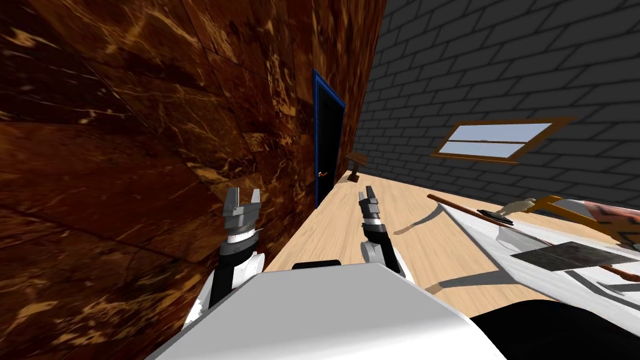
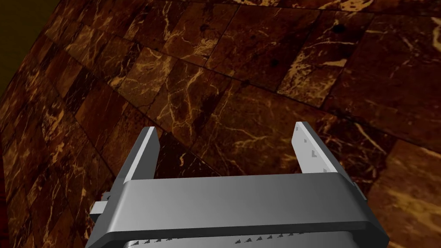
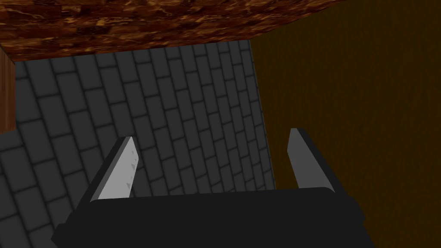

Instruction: Pull the door open

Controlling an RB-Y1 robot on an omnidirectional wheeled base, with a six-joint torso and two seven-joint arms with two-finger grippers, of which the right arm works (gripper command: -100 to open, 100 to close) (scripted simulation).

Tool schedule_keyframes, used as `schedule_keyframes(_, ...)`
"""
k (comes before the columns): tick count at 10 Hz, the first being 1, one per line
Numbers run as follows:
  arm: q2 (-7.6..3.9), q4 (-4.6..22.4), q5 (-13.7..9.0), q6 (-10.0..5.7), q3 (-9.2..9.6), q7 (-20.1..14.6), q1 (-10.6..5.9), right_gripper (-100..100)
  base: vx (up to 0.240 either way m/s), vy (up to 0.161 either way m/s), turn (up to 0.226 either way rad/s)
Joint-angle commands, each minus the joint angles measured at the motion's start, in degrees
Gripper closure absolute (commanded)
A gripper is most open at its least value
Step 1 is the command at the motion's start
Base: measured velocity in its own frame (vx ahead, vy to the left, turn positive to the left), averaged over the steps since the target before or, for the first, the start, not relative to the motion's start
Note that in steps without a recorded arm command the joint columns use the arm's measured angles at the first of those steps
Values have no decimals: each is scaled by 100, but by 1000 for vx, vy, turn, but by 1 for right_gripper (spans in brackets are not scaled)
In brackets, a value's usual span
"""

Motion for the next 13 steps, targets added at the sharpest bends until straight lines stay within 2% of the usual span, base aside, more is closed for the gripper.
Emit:
schedule_keyframes(1, -73, 245, -28, -113, 22, -57, -38, -100, 105, -57, 156)
schedule_keyframes(3, -171, 539, -74, -232, 27, -137, -93, -100, 108, -65, 197)
schedule_keyframes(13, -520, 1669, -250, -690, 48, -444, -301, -100, 86, -58, 142)
